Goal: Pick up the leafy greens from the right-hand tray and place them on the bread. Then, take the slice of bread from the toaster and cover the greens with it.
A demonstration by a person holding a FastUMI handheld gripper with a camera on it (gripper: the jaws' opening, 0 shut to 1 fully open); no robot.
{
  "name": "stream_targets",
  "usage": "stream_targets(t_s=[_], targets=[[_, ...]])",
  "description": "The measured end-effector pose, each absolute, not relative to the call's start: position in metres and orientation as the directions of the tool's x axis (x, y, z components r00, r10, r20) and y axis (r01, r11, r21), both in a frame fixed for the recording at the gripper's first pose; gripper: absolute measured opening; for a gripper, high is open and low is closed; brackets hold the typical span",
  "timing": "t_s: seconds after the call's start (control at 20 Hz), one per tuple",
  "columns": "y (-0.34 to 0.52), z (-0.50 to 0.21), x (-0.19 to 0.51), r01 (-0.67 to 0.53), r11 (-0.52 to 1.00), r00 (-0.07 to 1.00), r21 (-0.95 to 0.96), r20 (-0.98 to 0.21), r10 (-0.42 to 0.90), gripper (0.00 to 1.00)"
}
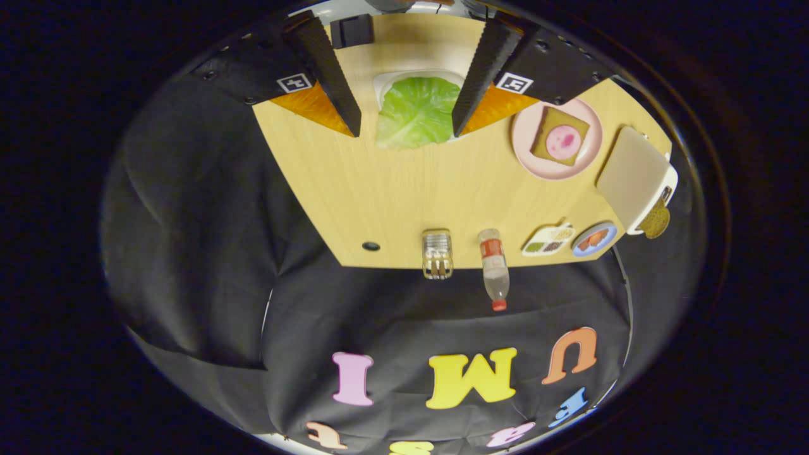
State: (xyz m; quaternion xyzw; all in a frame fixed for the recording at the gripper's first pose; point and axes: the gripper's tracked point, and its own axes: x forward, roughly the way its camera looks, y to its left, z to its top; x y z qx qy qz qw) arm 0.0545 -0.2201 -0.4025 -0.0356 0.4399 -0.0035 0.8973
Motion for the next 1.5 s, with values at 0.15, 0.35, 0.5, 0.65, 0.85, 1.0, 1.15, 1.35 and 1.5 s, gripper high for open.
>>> stream_targets(t_s=[0.15, 0.35, 0.5, 0.65, 0.85, 1.0, 1.15, 1.35, 1.5], targets=[[-0.242, -0.446, 0.059, -0.092, 0.995, 0.526, -0.040, -0.850, 0.015, 0.89], [-0.249, -0.486, 0.079, -0.162, 0.986, 0.436, 0.025, -0.895, 0.095, 0.82], [-0.240, -0.504, 0.082, -0.194, 0.976, 0.356, 0.097, -0.920, 0.162, 0.71], [-0.234, -0.508, 0.082, -0.202, 0.972, 0.345, 0.120, -0.920, 0.185, 0.57], [-0.218, -0.504, 0.084, -0.222, 0.965, 0.344, 0.141, -0.915, 0.212, 0.36], [-0.208, -0.507, 0.083, -0.222, 0.964, 0.329, 0.148, -0.919, 0.217, 0.37], [-0.214, -0.526, 0.077, -0.181, 0.977, 0.277, 0.111, -0.948, 0.159, 0.22], [-0.211, -0.510, 0.077, -0.160, 0.981, 0.317, 0.109, -0.936, 0.156, 0.01], [-0.204, -0.485, 0.081, -0.209, 0.976, 0.412, 0.063, -0.899, 0.146, 0.00]])
